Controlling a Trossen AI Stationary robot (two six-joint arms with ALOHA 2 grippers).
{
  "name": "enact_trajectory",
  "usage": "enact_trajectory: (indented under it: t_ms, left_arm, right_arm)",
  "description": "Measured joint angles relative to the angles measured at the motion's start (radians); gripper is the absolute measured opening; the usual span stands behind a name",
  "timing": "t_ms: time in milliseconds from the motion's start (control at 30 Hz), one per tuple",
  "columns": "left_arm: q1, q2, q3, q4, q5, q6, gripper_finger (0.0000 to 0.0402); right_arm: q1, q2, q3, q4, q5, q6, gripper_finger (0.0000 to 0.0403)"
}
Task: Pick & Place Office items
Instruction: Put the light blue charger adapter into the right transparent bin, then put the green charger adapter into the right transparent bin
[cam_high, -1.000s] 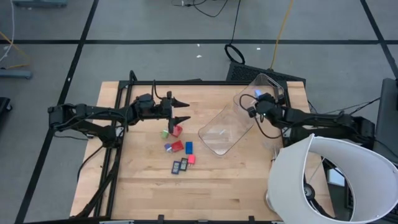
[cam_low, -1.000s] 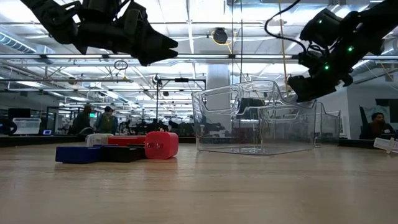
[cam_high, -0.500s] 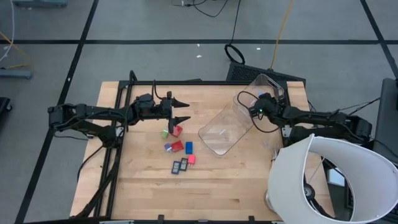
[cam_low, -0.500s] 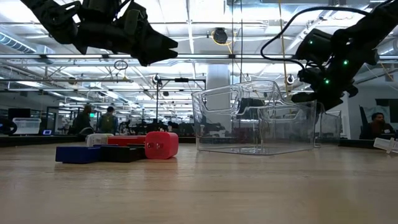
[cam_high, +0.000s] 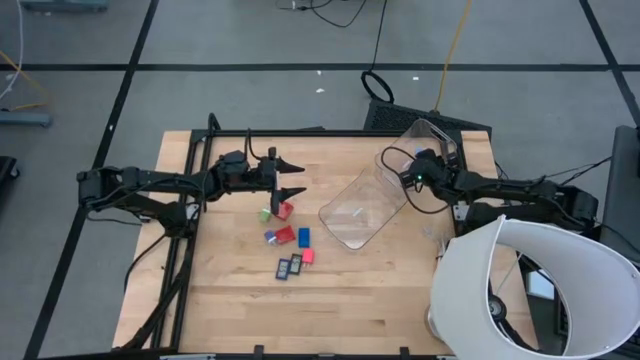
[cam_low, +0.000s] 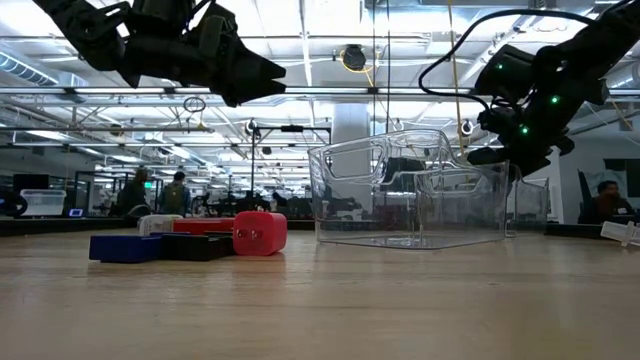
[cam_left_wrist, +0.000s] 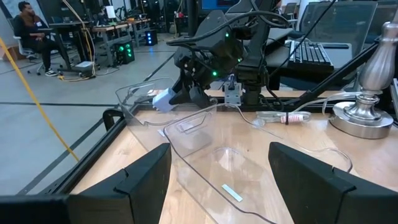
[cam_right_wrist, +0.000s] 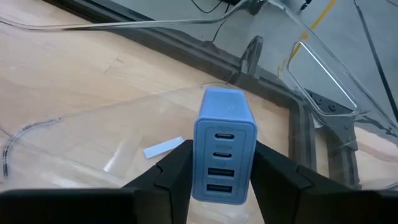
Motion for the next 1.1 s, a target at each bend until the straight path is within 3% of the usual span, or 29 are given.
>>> enact_trajectory:
  t_ms: [533,800,1100]
  left_arm:
    - [0.000,0.000,0.000,0.000,0.000,0.005,0.0273]
    - [0.000,0.000,0.000,0.003,0.000,0.004,0.0273]
    - [0.000,0.000,0.001,0.002,0.000,-0.005,0.0273]
  right_arm:
    - [0.016,0.000,0.000,0.113,0.024,-0.045,0.0221]
    - [0.067,0.000,0.000,0.221,0.018,-0.112,0.0218]
    - [0.178,0.000,0.000,0.440,-0.113,-0.297,0.0213]
